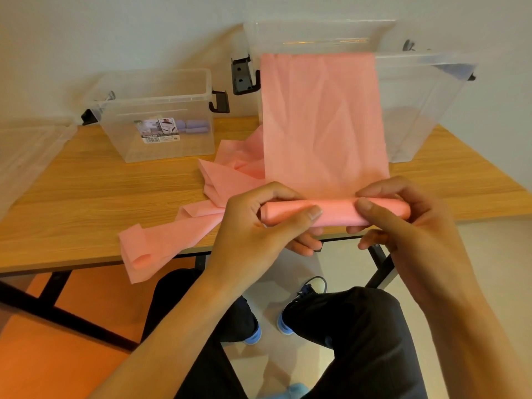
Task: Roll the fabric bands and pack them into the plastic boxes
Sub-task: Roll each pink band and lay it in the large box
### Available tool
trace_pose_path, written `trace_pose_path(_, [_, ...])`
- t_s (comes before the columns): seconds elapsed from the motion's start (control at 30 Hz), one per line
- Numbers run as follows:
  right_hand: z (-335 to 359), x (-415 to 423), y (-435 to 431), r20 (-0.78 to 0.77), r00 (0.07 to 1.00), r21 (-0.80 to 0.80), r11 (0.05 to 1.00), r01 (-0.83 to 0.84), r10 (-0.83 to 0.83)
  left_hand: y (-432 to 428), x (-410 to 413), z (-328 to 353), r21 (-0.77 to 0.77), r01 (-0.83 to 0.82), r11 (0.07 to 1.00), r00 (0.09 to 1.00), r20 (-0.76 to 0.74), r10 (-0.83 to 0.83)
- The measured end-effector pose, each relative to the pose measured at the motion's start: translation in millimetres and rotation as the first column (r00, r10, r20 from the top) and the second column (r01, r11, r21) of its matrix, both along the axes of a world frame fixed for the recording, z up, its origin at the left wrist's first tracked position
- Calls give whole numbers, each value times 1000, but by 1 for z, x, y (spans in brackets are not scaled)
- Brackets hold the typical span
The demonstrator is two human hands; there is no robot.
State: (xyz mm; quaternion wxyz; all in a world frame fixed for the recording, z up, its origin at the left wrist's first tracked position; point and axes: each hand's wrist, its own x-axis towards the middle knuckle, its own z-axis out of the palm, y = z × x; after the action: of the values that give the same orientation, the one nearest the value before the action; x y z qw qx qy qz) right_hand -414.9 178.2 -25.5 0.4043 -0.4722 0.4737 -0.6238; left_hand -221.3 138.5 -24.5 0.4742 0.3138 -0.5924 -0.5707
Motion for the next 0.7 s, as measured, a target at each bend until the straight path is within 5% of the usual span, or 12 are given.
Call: trace_pose_path(0.7, [-1,1,2,4,1000,2,1000,1,-1,-2,1,-3,-32,-25,999,999,21,25])
